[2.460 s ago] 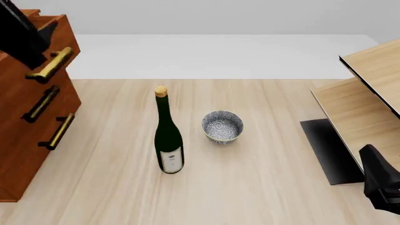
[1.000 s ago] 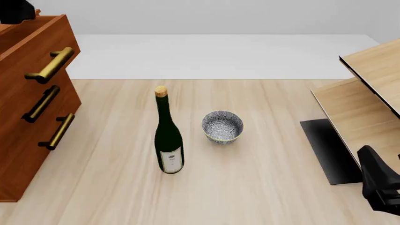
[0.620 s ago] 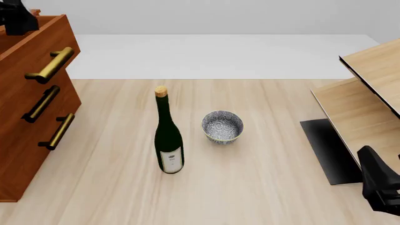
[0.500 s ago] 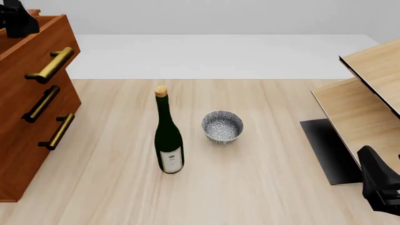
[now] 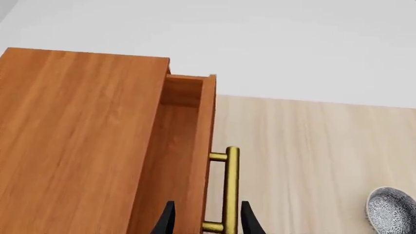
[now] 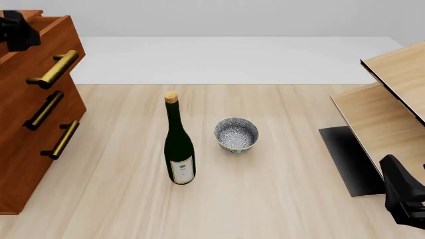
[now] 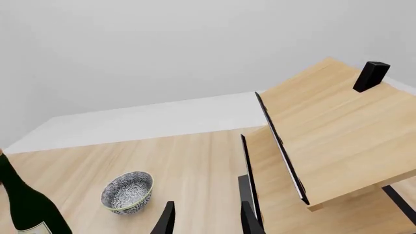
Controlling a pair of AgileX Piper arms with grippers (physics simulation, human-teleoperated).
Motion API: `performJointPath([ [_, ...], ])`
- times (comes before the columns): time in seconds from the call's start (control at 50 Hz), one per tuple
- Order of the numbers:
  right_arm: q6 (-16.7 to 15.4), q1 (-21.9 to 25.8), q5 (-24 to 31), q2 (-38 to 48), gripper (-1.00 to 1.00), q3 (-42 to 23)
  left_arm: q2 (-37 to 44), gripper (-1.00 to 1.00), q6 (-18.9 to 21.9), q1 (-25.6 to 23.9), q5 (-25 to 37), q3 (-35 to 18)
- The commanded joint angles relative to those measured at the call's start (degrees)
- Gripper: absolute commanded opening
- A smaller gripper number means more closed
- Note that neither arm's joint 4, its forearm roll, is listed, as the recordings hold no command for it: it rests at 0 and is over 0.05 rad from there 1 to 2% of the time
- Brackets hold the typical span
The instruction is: Close the bottom drawer of the cabinet and open the top drawer.
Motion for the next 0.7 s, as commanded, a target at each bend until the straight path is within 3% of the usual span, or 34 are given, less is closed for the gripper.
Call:
performJointPath([
  [0.02,-0.06,0.01,-0.08,0.06,1.0,0.02,-1.0,1.0,-0.29,0.89,-0.85,2.14],
  [0.7,0.06,-0.1,-0.24,0.21,1.0,0.04,-1.95,1.0,-1.84,1.65,-3.3,7.42],
])
